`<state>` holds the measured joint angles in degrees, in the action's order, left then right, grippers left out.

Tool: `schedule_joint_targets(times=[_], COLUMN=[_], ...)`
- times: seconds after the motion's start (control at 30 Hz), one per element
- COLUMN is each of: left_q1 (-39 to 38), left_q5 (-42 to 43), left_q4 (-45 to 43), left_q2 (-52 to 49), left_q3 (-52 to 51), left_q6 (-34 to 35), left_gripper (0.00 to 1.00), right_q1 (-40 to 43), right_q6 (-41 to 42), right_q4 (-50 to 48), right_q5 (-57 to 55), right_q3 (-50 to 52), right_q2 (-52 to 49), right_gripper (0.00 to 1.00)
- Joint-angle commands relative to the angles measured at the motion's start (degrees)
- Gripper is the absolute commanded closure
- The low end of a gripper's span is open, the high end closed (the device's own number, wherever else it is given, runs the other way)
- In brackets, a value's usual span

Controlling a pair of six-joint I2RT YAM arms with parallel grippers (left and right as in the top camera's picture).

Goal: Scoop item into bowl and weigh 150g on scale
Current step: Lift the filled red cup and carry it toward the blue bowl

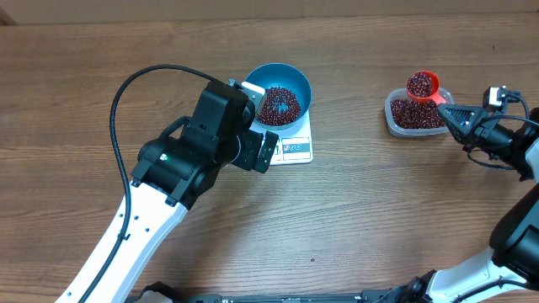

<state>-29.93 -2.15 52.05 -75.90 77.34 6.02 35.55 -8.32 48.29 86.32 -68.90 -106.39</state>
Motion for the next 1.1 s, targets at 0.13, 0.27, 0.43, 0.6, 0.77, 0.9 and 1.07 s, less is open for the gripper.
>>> schedule_joint_targets(times=[0.13, 0.27, 0.43, 0.6, 0.77, 0.9, 1.07], left_q1=[-0.2, -0.2, -0.2, -0.2, -0.2, -0.2, -0.2], left_q5=[0.3, 0.3, 0.3, 0.3, 0.3, 0.3, 0.3], left_q4=[-0.2, -0.2, -0.2, -0.2, -0.2, -0.2, -0.2], left_q2=[-0.3, -0.3, -0.3, -0.3, -0.3, -0.3, -0.3], left_q3=[0.9, 0.9, 0.9, 0.9, 0.9, 0.9, 0.9], left_q6=[0.2, 0.2, 0.2, 0.2, 0.2, 0.2, 0.2], left_gripper=[0.0, 0.0, 0.01, 0.0, 0.01, 0.0, 0.0], right_q1=[-4.4, -8.8, -14.0, -17.2, -20.2, -22.4, -25.9], right_q6=[-1.1, -0.9, 1.1, 8.7, 13.6, 18.3, 25.9], right_q4=[0.0, -0.6, -2.6, -8.7, -13.9, -18.4, -25.1], right_q5=[3.6, 3.6, 3.6, 3.6, 3.6, 3.2, 0.0], right_q3=[0.3, 0.3, 0.3, 0.3, 0.3, 0.3, 0.3], right_q2=[-0.3, -0.3, -0.3, -0.3, -0.3, -0.3, -0.3], right_gripper=[0.96, 0.96, 0.96, 0.96, 0.96, 0.96, 0.96])
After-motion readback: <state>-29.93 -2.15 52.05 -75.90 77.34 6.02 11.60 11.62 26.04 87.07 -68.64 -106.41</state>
